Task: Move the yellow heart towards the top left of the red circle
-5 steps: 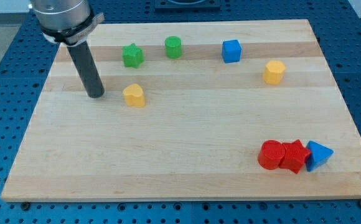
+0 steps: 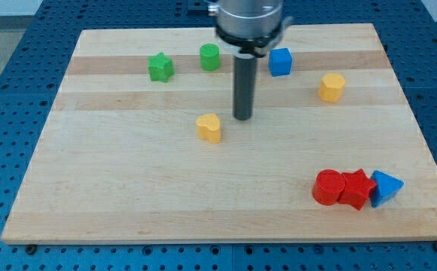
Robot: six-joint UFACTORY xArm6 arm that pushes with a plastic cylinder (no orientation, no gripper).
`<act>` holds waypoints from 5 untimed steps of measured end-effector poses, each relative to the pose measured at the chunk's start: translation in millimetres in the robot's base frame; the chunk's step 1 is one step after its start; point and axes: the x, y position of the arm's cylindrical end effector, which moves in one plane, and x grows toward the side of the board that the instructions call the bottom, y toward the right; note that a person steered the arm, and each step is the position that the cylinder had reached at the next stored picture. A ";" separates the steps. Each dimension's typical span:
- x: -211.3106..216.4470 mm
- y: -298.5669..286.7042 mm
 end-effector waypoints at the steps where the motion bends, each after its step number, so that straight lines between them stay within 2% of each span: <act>1: 0.0 -53.6; 2: 13.0 -91.1; 3: 37.1 -73.7; 4: 38.2 -6.7; 5: 38.2 19.8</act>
